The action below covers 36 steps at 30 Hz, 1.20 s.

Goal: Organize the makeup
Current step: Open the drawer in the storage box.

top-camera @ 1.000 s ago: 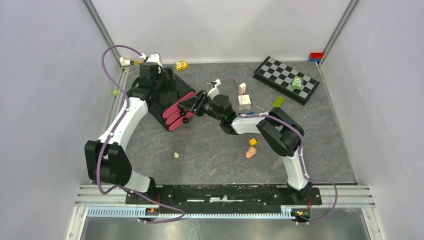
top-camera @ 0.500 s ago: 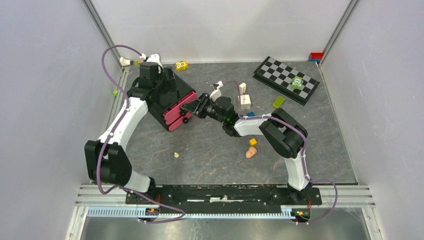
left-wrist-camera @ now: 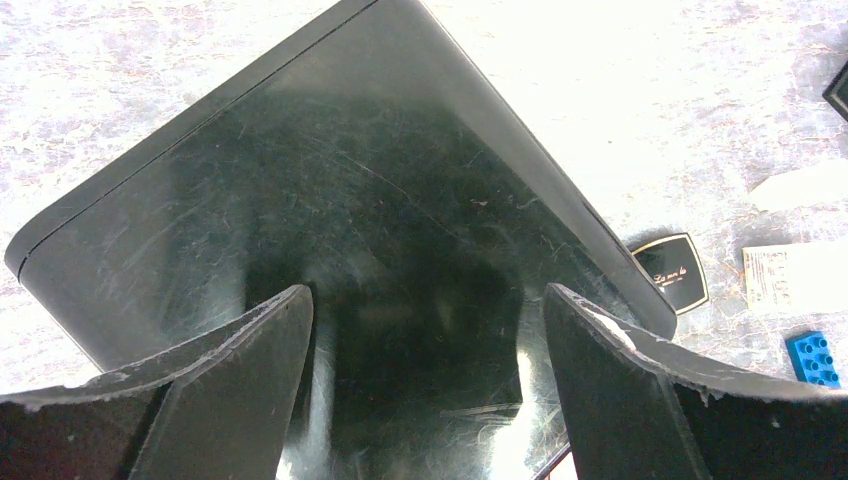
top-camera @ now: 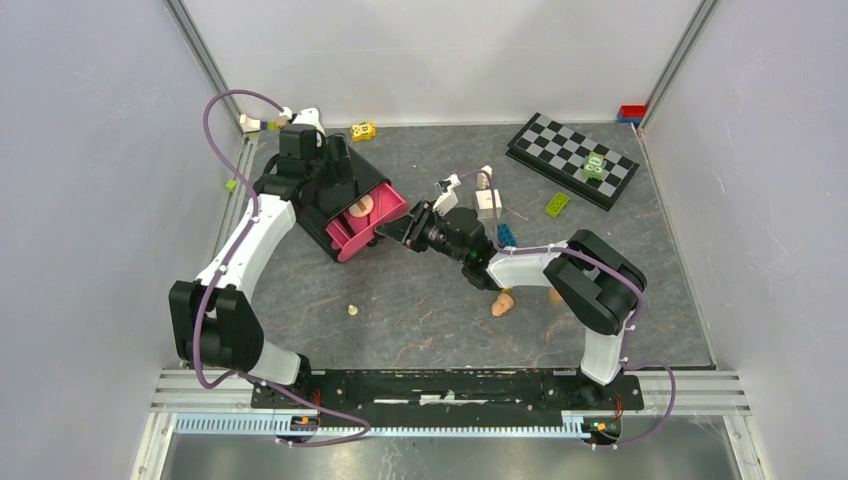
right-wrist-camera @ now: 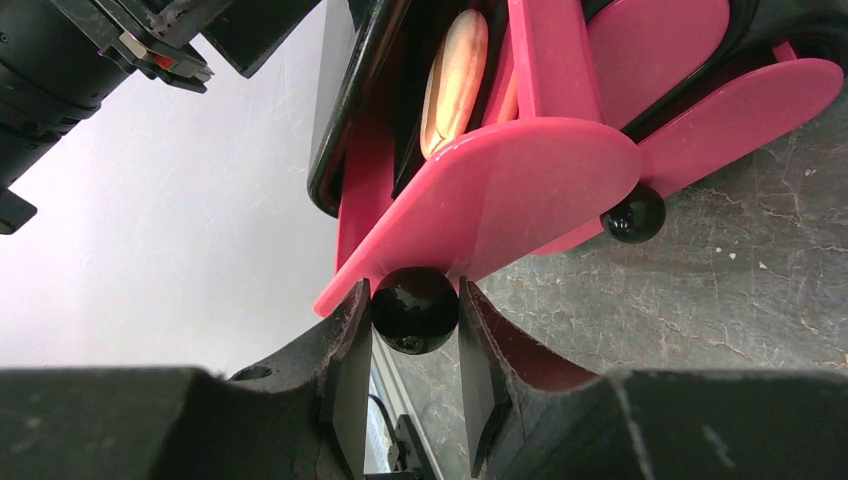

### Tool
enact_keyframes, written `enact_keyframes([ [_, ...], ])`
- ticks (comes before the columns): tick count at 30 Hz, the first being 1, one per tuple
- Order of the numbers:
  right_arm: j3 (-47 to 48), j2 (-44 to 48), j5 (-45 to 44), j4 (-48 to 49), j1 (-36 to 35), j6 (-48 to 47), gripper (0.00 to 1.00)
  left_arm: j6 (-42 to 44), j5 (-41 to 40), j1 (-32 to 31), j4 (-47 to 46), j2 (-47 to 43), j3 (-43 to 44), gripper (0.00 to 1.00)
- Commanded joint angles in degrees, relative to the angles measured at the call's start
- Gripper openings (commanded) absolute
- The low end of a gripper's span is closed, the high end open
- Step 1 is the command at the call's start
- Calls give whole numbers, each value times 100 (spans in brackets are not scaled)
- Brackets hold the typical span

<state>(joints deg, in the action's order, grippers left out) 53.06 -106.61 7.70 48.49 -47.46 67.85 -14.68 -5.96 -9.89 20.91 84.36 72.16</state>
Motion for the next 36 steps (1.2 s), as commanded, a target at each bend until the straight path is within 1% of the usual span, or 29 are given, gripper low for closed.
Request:
enact_keyframes([
  [1,42,88,-27,12,-17,-160,31,114,26,-13,783,197,-79,92],
  [3,-2,117,-40,3,-17,-162,30,123,0,-11,784,198,-87,92],
  [6,-138,245,-154,-15,-17,-215,21,119,14,-13,784,214,-79,92],
  [8,-214,327,-188,-23,-17,-258,18,114,25,-13,785,228,-68,92],
  [12,-290,396,-184,-73,-22,-245,16,114,33,-13,783,223,-71,92],
  [17,-469,472,-280,-37,-34,-189,17,114,33,-13,783,228,-77,92],
  [19,-506,482,-285,-90,-36,-193,20,114,33,-13,782,224,-66,92],
  [22,-490,476,-273,-286,-46,-244,38,114,33,-13,783,223,-71,92],
  [25,-487,523,-258,-445,-28,-326,49,123,11,-13,799,224,-64,92],
  [28,-480,702,-267,-731,24,-566,55,132,-19,-13,810,210,-45,92],
  [32,-469,1203,-444,-1590,180,-1267,59,136,-35,-17,836,178,-27,92],
  [34,-481,1577,-555,-2143,277,-1742,60,132,-28,-13,853,143,-9,92],
  [36,-472,1988,-817,-3046,353,-2272,60,132,-3,-13,869,80,-7,92],
])
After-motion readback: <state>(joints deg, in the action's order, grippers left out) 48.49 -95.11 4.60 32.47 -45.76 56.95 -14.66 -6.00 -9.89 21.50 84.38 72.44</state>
